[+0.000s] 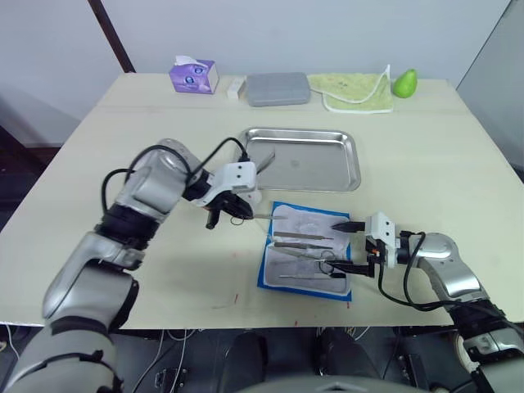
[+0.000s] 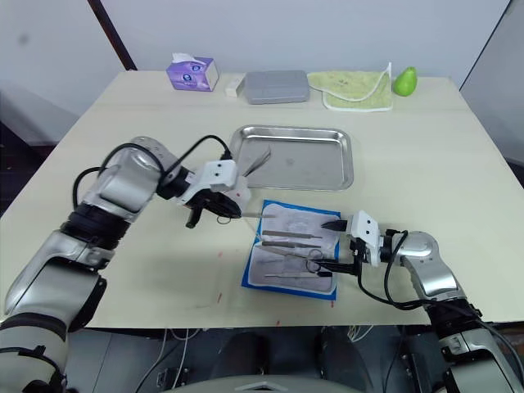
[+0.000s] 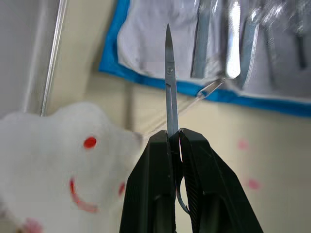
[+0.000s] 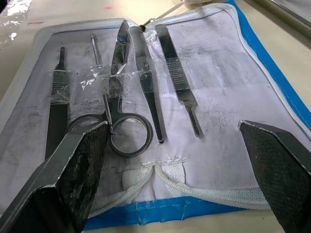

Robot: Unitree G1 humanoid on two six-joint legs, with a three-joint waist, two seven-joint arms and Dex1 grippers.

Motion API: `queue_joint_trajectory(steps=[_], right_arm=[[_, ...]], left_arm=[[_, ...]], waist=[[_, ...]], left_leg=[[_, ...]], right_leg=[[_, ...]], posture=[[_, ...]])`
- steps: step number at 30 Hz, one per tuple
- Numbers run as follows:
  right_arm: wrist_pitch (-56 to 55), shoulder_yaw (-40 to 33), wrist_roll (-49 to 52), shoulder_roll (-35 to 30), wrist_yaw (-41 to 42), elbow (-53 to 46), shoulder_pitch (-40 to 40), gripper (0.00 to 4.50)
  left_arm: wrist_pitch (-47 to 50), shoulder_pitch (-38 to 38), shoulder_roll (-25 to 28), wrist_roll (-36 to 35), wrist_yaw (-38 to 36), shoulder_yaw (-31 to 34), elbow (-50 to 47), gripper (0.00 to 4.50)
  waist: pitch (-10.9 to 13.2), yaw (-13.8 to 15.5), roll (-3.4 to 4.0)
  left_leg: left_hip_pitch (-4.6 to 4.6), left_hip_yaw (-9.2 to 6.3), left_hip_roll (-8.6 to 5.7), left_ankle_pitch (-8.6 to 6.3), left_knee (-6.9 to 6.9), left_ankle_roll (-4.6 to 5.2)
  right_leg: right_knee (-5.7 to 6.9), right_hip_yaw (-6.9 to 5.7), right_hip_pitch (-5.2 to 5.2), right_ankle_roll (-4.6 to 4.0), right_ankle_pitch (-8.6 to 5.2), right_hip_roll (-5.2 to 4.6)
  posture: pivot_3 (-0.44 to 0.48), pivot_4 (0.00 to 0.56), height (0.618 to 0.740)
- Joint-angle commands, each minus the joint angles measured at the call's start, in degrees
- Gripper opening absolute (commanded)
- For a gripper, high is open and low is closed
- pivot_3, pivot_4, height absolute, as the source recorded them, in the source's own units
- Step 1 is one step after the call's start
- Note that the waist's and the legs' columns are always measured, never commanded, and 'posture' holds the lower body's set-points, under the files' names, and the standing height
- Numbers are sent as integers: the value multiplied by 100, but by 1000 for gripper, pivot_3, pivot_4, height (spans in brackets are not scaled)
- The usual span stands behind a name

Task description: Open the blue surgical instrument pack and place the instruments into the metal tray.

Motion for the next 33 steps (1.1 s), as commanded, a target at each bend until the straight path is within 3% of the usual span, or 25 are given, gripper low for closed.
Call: queue_joint_trajectory(steps=[1, 6, 8, 11, 13, 18, 22, 25, 33], right_arm=[[162, 325, -372, -67, 51, 443, 310, 4500], [125, 283, -321, -69, 102, 430, 335, 4500], [95, 262, -289, -69, 133, 425, 335, 4500], [67, 223, -275, -86, 180, 447, 310, 4500], [71, 203, -263, -98, 212, 450, 287, 4500], [92, 180, -242, -133, 265, 438, 245, 4500], [107, 188, -242, -152, 308, 427, 215, 4500], [131, 187, -238, -154, 320, 428, 186, 4500], [190, 166, -222, -209, 340, 367, 194, 4500]], left_arm=[[913, 218, 72, -787, 206, 808, -890, 92], [1894, 622, -27, -1364, 898, 1411, -1581, 92], [2702, 693, -252, -1670, 1422, 1710, -1843, 92], [3700, 695, -1054, -1883, 2644, 2234, -2318, 92], [3534, 752, -1489, -1393, 3691, 2152, -2605, 92], [4303, 336, -2520, -848, 5540, 1996, -2556, 92], [4512, -151, -3310, -578, 6549, 2088, -1932, 92], [4316, -491, -3671, -571, 6890, 2181, -1272, 92], [3206, -1151, -4282, -287, 7877, 2185, 633, 92]], waist=[[-3, 24, -4], [-4, 25, -4], [-4, 30, -5], [-8, 46, -12], [-9, 50, -13], [-9, 53, -14], [-9, 55, -13], [-9, 53, -11], [-8, 59, -10]], left_leg=[[0, 1, -1, 0, 0, 0], [1, 0, -1, 0, 0, 0], [0, -3, -1, 0, 0, 0], [-1, -3, -4, 0, 2, 0], [-2, -5, -6, 0, 3, 0], [-3, -10, -10, 0, 3, -1], [-6, -11, -14, 0, 4, -1], [-4, -10, -15, 1, 4, -1], [-6, -11, -18, 1, 2, -2]], right_leg=[[-1, -1, 1, 1, 0, -4], [-1, 0, 1, 1, 0, -4], [-1, -4, 2, 1, 0, -4], [-2, -6, 3, 3, 0, -9], [-2, -6, 5, 4, 1, -11], [-2, -6, 6, 3, 2, -11], [-3, -7, 6, 4, 3, -14], [-3, -6, 6, 5, 3, -15], [-5, -9, 6, 5, 3, -18]], posture=[[0, 150, 740], [0, 150, 740], [0, 150, 740], [0, 150, 740], [0, 150, 740], [0, 150, 740], [0, 150, 740], [0, 150, 740], [0, 150, 740]])
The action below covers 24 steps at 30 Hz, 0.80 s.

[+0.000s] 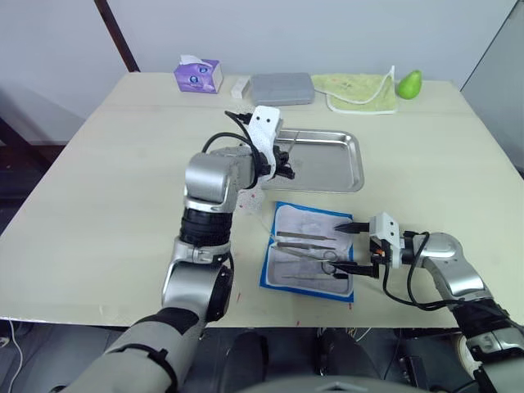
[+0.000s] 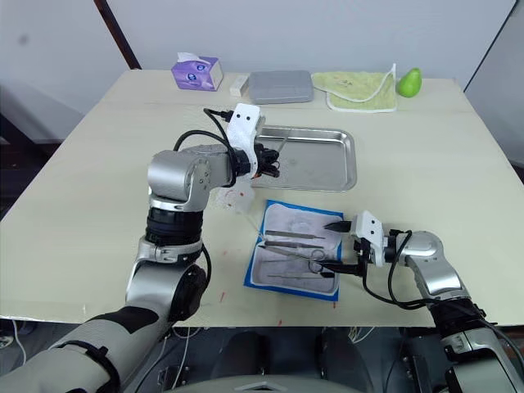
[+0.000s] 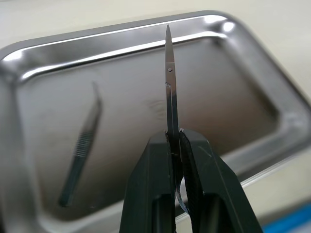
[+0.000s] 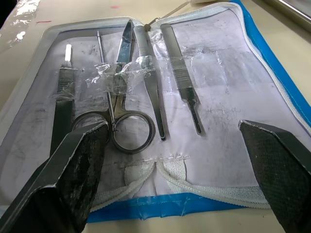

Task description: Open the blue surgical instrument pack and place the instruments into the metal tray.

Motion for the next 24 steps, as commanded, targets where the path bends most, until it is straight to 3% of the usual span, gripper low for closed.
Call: queue_joint_trajectory(steps=[1, 11, 24], right_arm=[[243, 254, -282, -112, 53, 217, 238, 4500], [342, 230, -265, -144, -6, 63, 315, 4500], [347, 225, -259, -120, -33, 65, 309, 4500]], left_arm=[[-813, -434, -303, 166, 525, 58, 893, 92], [-1642, -770, -437, 223, 1128, 227, 2534, 92], [-1654, -754, -332, 225, 1077, 187, 2763, 92]], waist=[[0, 8, 0], [1, -8, 1], [1, -8, 1]], left_leg=[[-1, 0, -5, 0, 0, 0], [-5, -3, -12, 1, -3, -1], [-7, -4, -13, 8, -3, -15]], right_leg=[[-1, -1, 0, 1, 1, -5], [-2, -2, -2, 4, 0, -9], [-3, -3, -2, 5, -1, -9]], posture=[[0, 150, 740], [0, 150, 740], [0, 150, 740]])
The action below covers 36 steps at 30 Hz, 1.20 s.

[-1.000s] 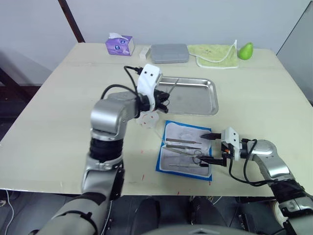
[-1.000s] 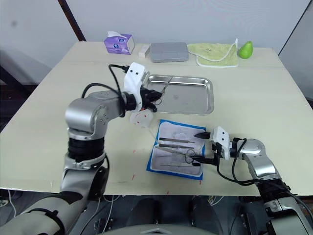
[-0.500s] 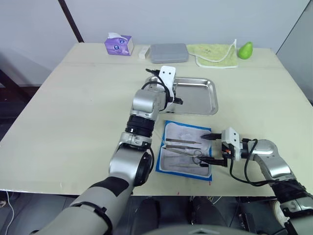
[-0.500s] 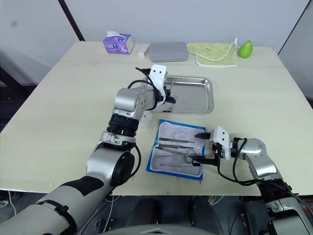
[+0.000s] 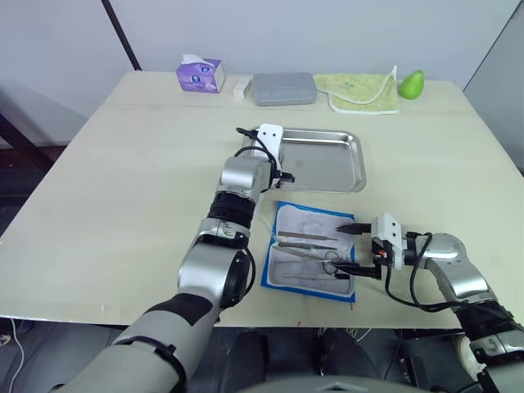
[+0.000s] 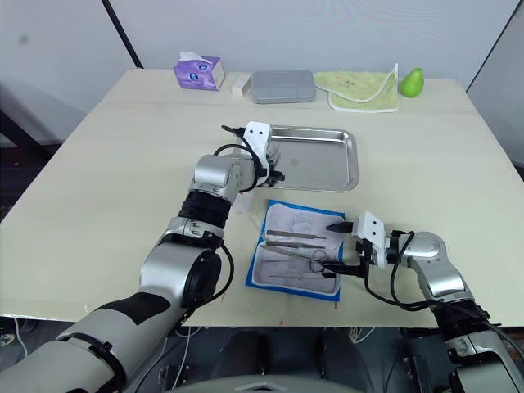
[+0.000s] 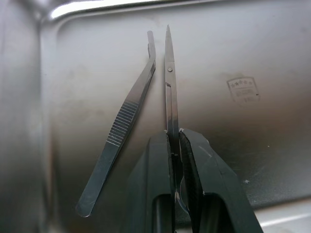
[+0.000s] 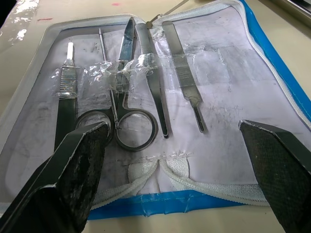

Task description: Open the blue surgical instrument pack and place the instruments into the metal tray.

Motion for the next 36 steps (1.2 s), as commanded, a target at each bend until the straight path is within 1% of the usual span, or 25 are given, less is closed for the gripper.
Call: queue_joint_trajectory(steps=[1, 2, 3, 5, 6, 10, 13, 14, 17, 20, 21, 22, 24, 25, 26, 27, 28, 30, 32, 36], right_arm=[[221, 233, -259, -57, 5, 254, 220, 4500], [217, 233, -260, -56, 6, 259, 215, 4500], [215, 234, -261, -56, 8, 263, 211, 4500], [210, 233, -261, -54, 8, 264, 208, 4500], [209, 233, -261, -53, 7, 264, 207, 4500], [214, 235, -265, -42, 4, 291, 172, 4500], [217, 234, -261, -39, 3, 294, 161, 4500], [216, 234, -259, -37, 4, 297, 154, 4500], [205, 235, -257, -32, 8, 304, 142, 4500], [202, 229, -242, -28, 13, 298, 131, 4500], [208, 224, -235, -21, 10, 300, 124, 4500], [201, 219, -229, -18, 12, 302, 126, 4500], [188, 213, -219, -16, 17, 306, 129, 4500], [182, 210, -215, -16, 20, 305, 133, 4500], [174, 209, -215, -11, 21, 316, 126, 4500], [165, 208, -212, -11, 28, 324, 122, 4500], [160, 199, -212, -3, 32, 329, 121, 4500], [141, 194, -204, 8, 35, 336, 126, 4500], [123, 192, -197, 15, 35, 334, 138, 4500], [107, 168, -180, 17, 44, 301, 171, 4500]], left_arm=[[-31, -179, 1, -9, -7, -15, -75, 92], [-19, -174, 1, -14, -1, -6, -86, 92], [-9, -168, -1, -22, 5, 6, -105, 863], [45, -147, -3, -49, -48, -11, -223, 1576], [81, -126, -17, -75, -67, -4, -308, 2072], [239, 5, -67, -201, -222, -22, -741, 2072], [367, 169, -131, -460, -463, 17, -1434, 2072], [393, 240, -167, -611, -603, 33, -1743, 2072], [240, 588, -120, -834, -1072, -224, -2689, 2072], [584, 944, 36, -1310, -1658, -299, -3486, 2072], [461, 1134, 182, -1389, -1891, -367, -3754, 2072], [347, 1448, 551, -1594, -2442, -489, -4183, 2072], [-370, 2000, 1070, -1861, -3400, -574, -4734, 2072], [-406, 2196, 1381, -2034, -3829, -632, -4920, 2072], [-706, 2401, 1565, -2106, -4107, -555, -5008, 2072], [-938, 2625, 1867, -2175, -4516, -555, -5134, 2072], [-1000, 2816, 2152, -2301, -4880, -496, -5228, 2072], [-1079, 3120, 2675, -2615, -5624, -407, -5328, 2072], [-1400, 3387, 2989, -2761, -6095, -283, -5338, 2072], [-1745, 3893, 3609, -3006, -6907, -141, -5281, 2072]], waist=[[0, 0, 0], [0, 0, 0], [0, 0, 0], [0, 0, 0], [0, 0, 0], [0, -1, 0], [0, -1, 0], [0, -2, 1], [1, -2, 1], [1, -6, 3], [0, -13, 4], [-2, -29, 9], [-1, -49, 18], [0, -45, 19], [1, -45, 19], [1, 33, 15], [1, 24, 13], [1, -1, 14], [2, -16, 17], [3, -6, 12]], left_leg=[[0, 0, 0, 0, 0, 0], [0, 0, 0, 0, 0, 0], [0, 0, 0, 0, 0, 0], [0, 0, 0, 0, 0, 0], [0, 0, 0, 0, 0, 0], [0, 0, 0, 0, 0, 0], [0, -1, 0, 4, 0, -8], [-1, -1, 0, 5, 0, -8], [-1, 0, 0, 8, 0, -14], [1, 2, 1, 8, -1, -15], [2, 1, 1, 8, -1, -15], [2, 2, 1, 8, -1, -15], [16, 9, 1, 9, -18, -16], [25, 14, 1, 11, -30, -19], [31, 16, 0, 17, -36, -31], [32, 15, 0, 21, -42, -37], [35, 5, -3, 22, -42, -37], [62, 16, -7, 8, -46, -14], [65, 15, -5, 8, -52, -13], [67, 12, -4, 7, -58, -12]], right_leg=[[0, 0, 0, 0, 0, 0], [0, 0, 0, 0, 0, 0], [0, 0, 0, 0, 0, 0], [0, 0, 0, 0, 0, 0], [0, 0, 0, 0, 0, 0], [0, 0, 0, 0, 0, 0], [1, 0, 0, 0, 0, 0], [1, 0, 0, 0, 0, 0], [2, 1, 0, 0, 0, -2], [2, 4, 0, 0, 0, -2], [2, 3, 0, 0, 0, -2], [2, 4, 0, 0, 0, -2], [3, 18, 0, 0, 0, -1], [2, 22, 1, -1, -1, -1], [2, 23, 1, -2, -1, -1], [2, 21, 1, -2, -1, -1], [-3, 7, 13, -2, -1, -8], [-6, 26, 33, -1, -3, -9], [-6, 27, 32, -2, -4, -4], [-7, 21, 32, -5, -7, -5]], posture=[[0, 150, 740], [0, 150, 740], [0, 150, 740], [0, 150, 740], [0, 150, 740], [0, 150, 740], [0, 150, 740], [0, 150, 740], [0, 150, 740], [0, 150, 740], [0, 150, 740], [0, 150, 740], [0, 150, 740], [0, 150, 740], [0, 150, 740], [0, 150, 740], [0, 150, 740], [0, 150, 740], [0, 150, 740], [0, 150, 740]])
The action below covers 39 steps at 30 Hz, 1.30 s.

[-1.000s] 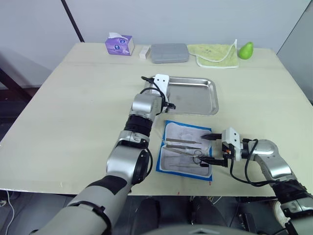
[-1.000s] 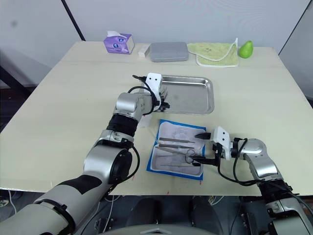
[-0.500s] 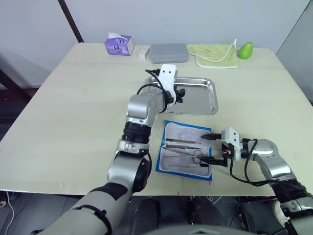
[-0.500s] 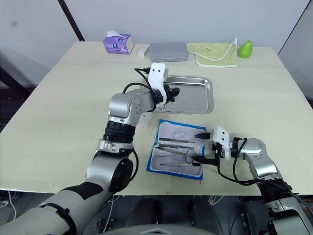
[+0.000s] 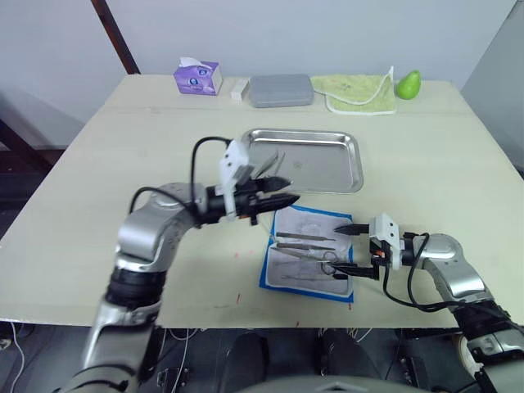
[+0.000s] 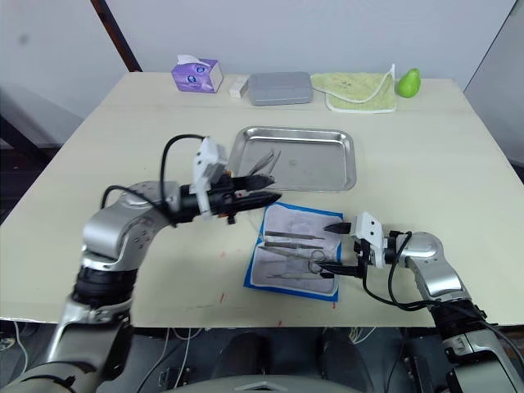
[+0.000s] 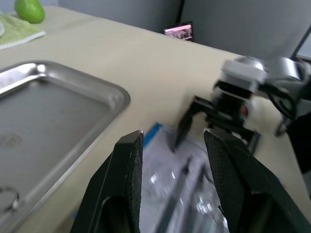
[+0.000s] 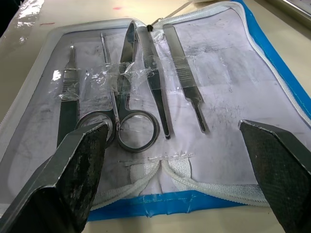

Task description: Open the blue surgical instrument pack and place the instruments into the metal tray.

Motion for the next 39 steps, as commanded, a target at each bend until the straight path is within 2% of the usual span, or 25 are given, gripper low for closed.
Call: queue_joint_trajectory(steps=[1, 3, 6, 7, 11, 17, 21, 26, 30, 31, 33, 35, 39], right_arm=[[126, 158, -195, -59, 26, 216, 210, 4500], [121, 142, -187, -73, 36, 201, 232, 4500], [118, 112, -168, -105, 56, 165, 275, 4500], [111, 99, -158, -116, 61, 150, 295, 4500], [100, 33, -100, -157, 68, 89, 372, 4500], [77, -31, -39, -205, 84, 49, 436, 4500], [72, -43, -19, -177, 68, 47, 415, 4500], [92, -35, -10, -144, 34, 15, 398, 4500], [85, -15, -28, -99, -19, -5, 389, 4500], [90, -14, -30, -90, -29, -2, 378, 4500], [87, -11, -38, -86, -48, 2, 383, 4500], [86, -8, -42, -85, -68, -23, 410, 4500], [100, 2, -48, -71, -115, -75, 454, 4500]], left_arm=[[-310, 255, 371, -369, -694, 353, -115, 2357], [-373, 408, 565, -500, -912, 488, -36, 2748], [-784, 770, 947, -411, -1394, 662, 152, 4119], [-901, 931, 1096, -399, -1556, 762, 215, 4438], [-1156, 1309, 1551, -395, -1877, 1115, 631, 4438], [-1386, 1462, 1733, -360, -1988, 1221, 810, 4438], [-1133, 1043, 1623, -318, -1668, 830, 521, 4438], [-1420, 582, 1374, 178, -1385, 273, 565, 4438], [-1419, -222, 844, 467, -1525, -551, 1071, 4438], [-1486, -359, 756, 536, -1582, -659, 1226, 3956], [-1736, -612, 551, 787, -1619, -890, 1595, 3345], [-1972, -780, 390, 981, -1694, -1081, 1892, 2298], [-2453, -1073, 80, 1397, -1789, -1424, 2521, 2298]], waist=[[0, 7, 0], [1, 8, -1], [2, 1, 1], [2, 1, 2], [5, 28, 2], [6, 75, 1], [7, 121, -1], [6, 137, 0], [8, 161, -3], [8, 167, -4], [8, 148, -3], [8, 118, -2], [9, 118, -2]], left_leg=[[1, 2, -1, 0, 0, 0], [0, 2, -1, 0, 1, 1], [0, 2, 0, -1, 0, 1], [1, 3, 0, -1, -2, 2], [-1, 2, 1, -1, -4, 2], [-2, 6, 0, -2, -3, 3], [-3, 4, 0, -2, -3, 3], [-1, 11, 0, -2, -2, 3], [-3, 2, 1, -2, -2, 3], [-4, 2, 0, -2, 0, 4], [-4, 5, -1, -1, 3, 4], [-4, 6, -1, -1, 2, 4], [-7, 3, 0, -2, -2, 5]], right_leg=[[0, 1, 0, 0, 0, -2], [0, 0, 0, 0, 0, -2], [0, 1, -1, 0, -1, -2], [0, 2, -2, -1, -2, -1], [-1, -3, -4, -4, -5, -3], [-2, -5, -3, -20, -18, -10], [0, -7, -4, -20, -18, -8], [-1, 4, -3, -16, -16, -4], [0, -4, -4, -3, -7, 2], [1, -4, -4, -3, -7, 2], [1, 3, -2, -2, -6, 3], [0, 7, -3, -2, -7, 7], [-2, 10, -7, -4, -8, 13]], posture=[[0, 150, 740], [0, 150, 740], [0, 150, 740], [0, 150, 740], [0, 150, 740], [0, 150, 740], [0, 150, 740], [0, 150, 740], [0, 150, 740], [0, 150, 740], [0, 150, 740], [0, 150, 740], [0, 150, 740]])
